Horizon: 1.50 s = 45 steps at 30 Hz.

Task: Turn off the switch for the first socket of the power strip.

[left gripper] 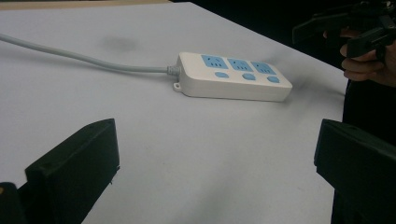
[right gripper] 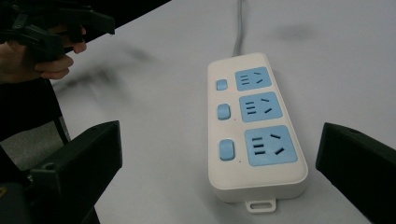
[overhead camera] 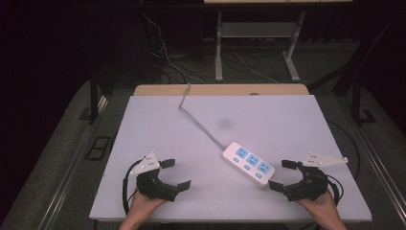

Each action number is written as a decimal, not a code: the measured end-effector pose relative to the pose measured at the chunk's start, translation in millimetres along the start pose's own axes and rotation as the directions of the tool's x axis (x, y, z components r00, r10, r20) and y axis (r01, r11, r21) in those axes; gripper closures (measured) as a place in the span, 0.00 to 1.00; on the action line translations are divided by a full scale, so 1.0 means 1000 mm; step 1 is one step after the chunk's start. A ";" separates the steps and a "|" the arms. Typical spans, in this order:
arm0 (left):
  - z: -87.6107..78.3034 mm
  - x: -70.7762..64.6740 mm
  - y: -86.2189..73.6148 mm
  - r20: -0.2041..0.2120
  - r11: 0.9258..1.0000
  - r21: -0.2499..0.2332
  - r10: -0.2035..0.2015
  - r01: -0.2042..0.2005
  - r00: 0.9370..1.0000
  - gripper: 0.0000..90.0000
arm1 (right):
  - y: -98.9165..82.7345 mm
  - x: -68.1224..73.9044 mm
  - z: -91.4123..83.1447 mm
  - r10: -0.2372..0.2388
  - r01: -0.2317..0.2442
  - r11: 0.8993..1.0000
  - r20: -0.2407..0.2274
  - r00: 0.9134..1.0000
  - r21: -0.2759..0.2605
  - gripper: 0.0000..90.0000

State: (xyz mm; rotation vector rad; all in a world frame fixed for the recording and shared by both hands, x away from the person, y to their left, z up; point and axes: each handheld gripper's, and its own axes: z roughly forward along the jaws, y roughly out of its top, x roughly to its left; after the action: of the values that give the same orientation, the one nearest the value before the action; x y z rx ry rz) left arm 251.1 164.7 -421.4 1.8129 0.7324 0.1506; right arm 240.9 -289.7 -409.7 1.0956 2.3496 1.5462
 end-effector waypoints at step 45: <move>-0.002 -0.001 -0.001 0.007 1.000 -0.001 -0.001 0.001 1.000 0.00 | 0.017 -0.004 0.002 0.000 0.000 0.993 0.002 1.000 0.116 0.00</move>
State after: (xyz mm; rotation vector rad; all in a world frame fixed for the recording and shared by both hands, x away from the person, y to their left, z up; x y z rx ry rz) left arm 249.4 166.2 -421.4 1.8118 0.7276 0.1438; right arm 253.5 -286.9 -397.5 1.1199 2.4657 1.4235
